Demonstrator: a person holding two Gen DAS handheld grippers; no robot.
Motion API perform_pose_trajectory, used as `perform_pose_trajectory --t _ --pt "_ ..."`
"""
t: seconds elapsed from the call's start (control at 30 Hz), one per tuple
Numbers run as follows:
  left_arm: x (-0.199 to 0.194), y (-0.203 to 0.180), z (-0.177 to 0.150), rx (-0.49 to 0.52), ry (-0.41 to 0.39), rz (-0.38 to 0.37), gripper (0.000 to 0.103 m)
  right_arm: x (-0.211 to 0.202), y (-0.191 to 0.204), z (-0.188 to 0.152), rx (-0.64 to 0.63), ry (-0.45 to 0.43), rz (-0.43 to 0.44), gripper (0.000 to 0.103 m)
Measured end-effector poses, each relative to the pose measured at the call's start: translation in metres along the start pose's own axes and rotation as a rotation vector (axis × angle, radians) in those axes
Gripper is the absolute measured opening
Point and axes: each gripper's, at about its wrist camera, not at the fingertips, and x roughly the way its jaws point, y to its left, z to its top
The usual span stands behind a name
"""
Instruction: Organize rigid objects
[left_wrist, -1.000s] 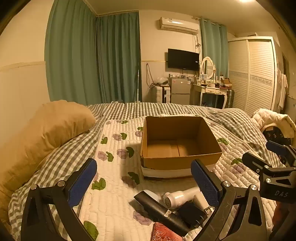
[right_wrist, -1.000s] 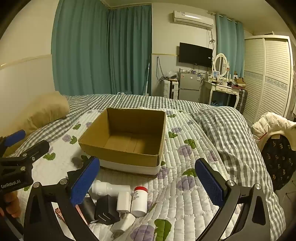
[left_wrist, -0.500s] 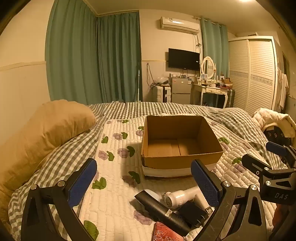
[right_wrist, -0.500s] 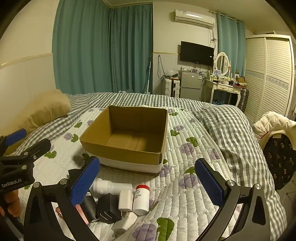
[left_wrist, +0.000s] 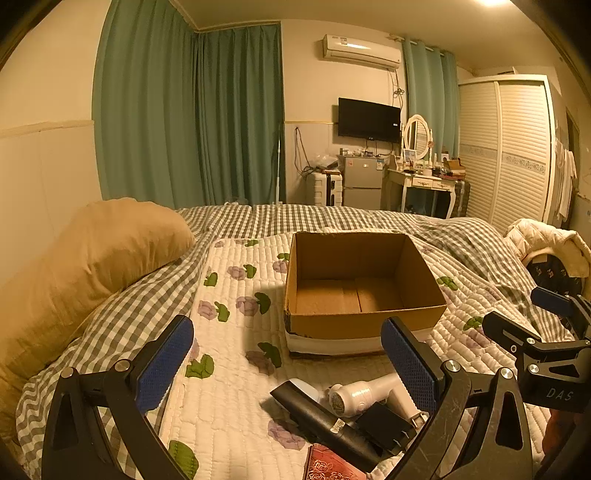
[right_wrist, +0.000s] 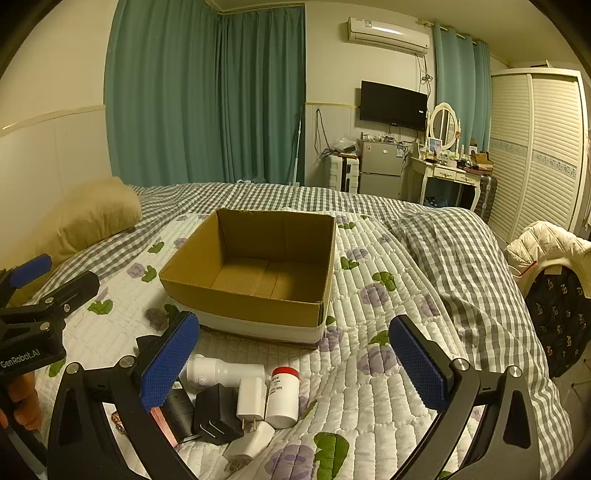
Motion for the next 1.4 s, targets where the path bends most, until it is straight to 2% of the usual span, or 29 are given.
perform_pose_trajectory --t 1.4 --pt "0.0014 0.0035 0.0032 0.006 0.005 0.006 0.103 0.0003 -0.0010 -0.0022 -0.004 0.018 0.003 0.103"
